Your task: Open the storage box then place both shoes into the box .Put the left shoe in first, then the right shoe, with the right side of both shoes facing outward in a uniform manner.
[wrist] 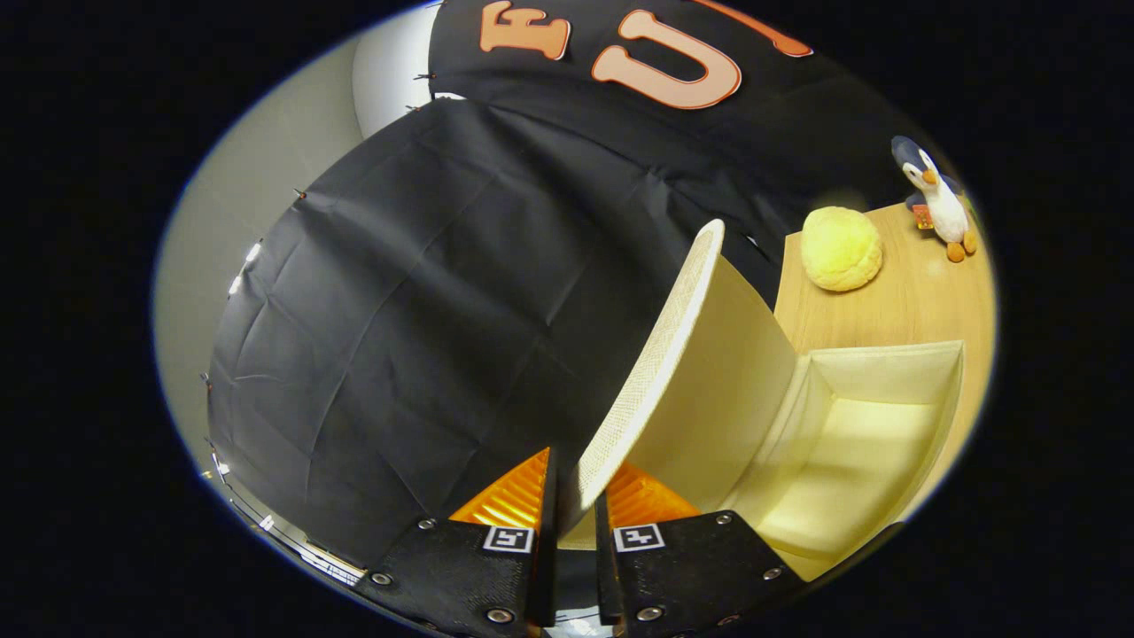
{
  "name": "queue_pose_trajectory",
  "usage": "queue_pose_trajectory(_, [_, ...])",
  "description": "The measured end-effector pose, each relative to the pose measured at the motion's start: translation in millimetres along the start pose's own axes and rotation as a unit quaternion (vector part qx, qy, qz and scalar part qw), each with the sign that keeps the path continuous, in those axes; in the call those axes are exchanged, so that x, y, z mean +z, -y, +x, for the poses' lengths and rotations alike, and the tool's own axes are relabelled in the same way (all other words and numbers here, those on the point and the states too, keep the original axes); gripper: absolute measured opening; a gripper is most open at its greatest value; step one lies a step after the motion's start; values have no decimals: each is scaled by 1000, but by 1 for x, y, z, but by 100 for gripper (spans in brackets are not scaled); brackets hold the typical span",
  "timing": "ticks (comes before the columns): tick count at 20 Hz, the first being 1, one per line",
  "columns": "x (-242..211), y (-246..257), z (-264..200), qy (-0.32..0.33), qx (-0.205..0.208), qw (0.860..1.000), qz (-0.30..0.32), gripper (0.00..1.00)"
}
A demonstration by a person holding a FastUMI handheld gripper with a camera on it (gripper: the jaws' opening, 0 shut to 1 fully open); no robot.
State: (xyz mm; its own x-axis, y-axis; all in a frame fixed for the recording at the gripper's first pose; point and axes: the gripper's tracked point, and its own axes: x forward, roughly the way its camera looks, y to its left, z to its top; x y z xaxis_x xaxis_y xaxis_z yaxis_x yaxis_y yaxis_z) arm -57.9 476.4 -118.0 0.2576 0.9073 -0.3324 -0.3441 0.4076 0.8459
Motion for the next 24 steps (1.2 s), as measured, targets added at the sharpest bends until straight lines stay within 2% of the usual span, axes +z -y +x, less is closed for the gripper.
queue_pose_trajectory(6, [-19,-15,57,-34,-32,999,-24,19])
queue_pose_trajectory(11, [-34,-14,99,-62,-50,997,-10,26])
queue_pose_trajectory(12, [-38,-13,104,-68,-54,996,-12,30])
queue_pose_trajectory(15, [-45,-2,101,-85,-73,993,-24,55])
queue_pose_trajectory(18, [-35,13,88,-70,-106,990,-58,65])
queue_pose_trajectory(19, [-31,22,80,-64,-119,988,-72,73])
queue_pose_trajectory(21, [-26,40,50,-46,-146,983,-102,82])
queue_pose_trajectory(24, [-8,66,-8,-17,-192,971,-142,92])
